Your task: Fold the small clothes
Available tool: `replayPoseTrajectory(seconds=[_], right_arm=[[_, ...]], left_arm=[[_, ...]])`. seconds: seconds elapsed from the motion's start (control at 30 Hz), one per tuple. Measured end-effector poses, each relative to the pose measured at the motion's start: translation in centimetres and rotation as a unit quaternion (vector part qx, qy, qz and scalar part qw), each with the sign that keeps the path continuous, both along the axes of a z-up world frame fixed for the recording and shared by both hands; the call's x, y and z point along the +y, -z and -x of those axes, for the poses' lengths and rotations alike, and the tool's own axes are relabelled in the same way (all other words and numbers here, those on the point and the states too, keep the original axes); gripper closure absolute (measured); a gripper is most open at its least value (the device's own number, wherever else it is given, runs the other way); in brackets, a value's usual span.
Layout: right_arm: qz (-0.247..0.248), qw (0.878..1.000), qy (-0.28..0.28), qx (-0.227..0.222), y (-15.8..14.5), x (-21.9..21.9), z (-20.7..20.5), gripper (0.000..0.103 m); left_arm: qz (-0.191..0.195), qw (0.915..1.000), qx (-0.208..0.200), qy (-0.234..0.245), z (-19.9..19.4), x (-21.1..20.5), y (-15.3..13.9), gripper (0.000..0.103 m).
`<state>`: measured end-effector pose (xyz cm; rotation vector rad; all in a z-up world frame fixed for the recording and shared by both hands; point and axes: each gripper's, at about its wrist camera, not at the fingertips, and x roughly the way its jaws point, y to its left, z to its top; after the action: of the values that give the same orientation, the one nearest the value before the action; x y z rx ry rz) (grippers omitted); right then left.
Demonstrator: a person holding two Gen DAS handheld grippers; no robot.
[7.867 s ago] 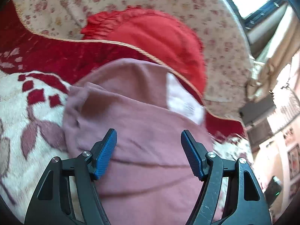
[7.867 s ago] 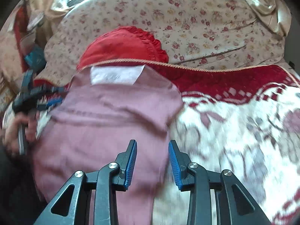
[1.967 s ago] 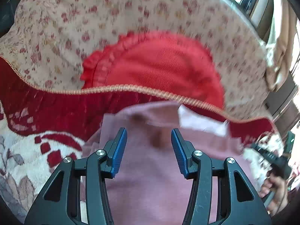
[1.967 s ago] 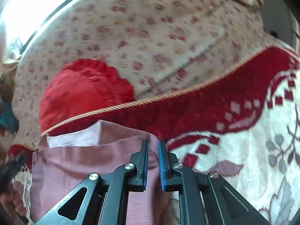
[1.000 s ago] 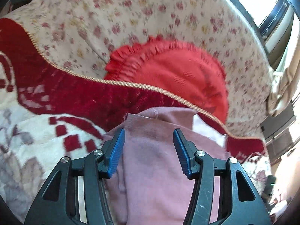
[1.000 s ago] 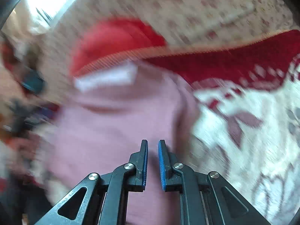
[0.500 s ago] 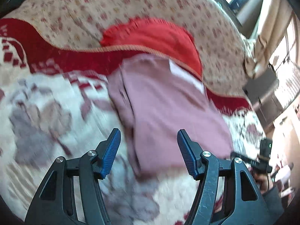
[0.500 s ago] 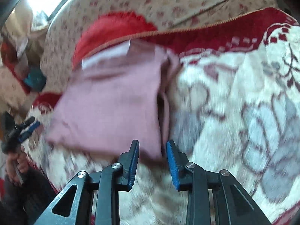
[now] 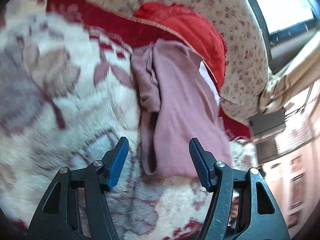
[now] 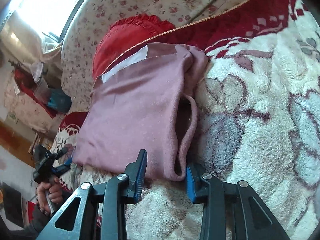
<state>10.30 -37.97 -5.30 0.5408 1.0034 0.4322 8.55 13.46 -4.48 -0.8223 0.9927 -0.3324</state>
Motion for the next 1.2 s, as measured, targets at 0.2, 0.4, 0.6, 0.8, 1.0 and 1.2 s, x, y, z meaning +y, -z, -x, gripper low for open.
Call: replayPoseTrajectory(seconds=[0.2,0.4,0.6,0.8,1.0,1.2], right_arm=[[0.006,1.0,-0.001,0.009,0.0,0.2,-0.1,0.07],[0.014,1.0,-0.001,0.01,-0.2,0.3,-0.3,0.074],[0.029,1.0,0.011,0.001,-0.6,0.2,-0.4,0.085],[0.017,1.0,0.008,0.004,-0.5,-0.2,-0.3,0.096],[0.001,0.999,-0.005,-0.04,-4.2,-1.0,2.1,0.097],[-0.023,1.0,0.006,0.009,-3.8,-2.6,6.8,0.097]], left_arm=[[0.004,0.9992,0.012,0.038,-0.5,-1.7,0.1,0.04],[-0.07,0.9963,-0.016,0.048,-0.2,-2.8,-1.1,0.089],[-0.088,0.9942,-0.024,0.058,-0.4,-3.2,-0.9,0.092],[-0.082,0.9952,-0.018,0.051,-0.3,-3.0,-0.7,0.094],[-0.069,0.9927,-0.066,0.073,2.4,-2.4,-4.2,0.096],[-0.028,0.9968,-0.015,0.074,6.1,-1.5,-2.3,0.097]])
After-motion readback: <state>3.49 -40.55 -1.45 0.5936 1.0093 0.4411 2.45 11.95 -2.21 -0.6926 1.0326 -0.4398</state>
